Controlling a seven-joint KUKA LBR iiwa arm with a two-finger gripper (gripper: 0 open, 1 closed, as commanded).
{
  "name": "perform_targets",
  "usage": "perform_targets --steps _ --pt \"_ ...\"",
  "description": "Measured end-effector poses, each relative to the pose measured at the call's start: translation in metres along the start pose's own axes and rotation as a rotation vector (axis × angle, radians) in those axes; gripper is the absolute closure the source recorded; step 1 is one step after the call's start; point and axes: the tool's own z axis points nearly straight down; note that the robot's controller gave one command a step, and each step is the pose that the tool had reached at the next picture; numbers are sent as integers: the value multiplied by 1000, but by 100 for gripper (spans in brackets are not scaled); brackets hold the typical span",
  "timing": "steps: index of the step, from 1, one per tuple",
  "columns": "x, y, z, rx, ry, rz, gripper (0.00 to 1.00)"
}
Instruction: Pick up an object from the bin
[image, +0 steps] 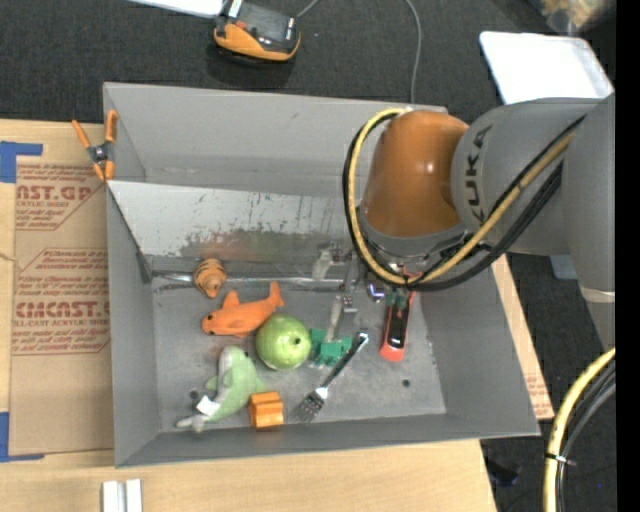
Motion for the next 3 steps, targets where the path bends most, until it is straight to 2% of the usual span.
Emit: perform_targets --steps 1,2,3 --pt "-2 0 -4 0 -7 0 0" --pt "7 10 37 -2 -16 227 0" --pt "52 10 74 -3 -12 390 0"
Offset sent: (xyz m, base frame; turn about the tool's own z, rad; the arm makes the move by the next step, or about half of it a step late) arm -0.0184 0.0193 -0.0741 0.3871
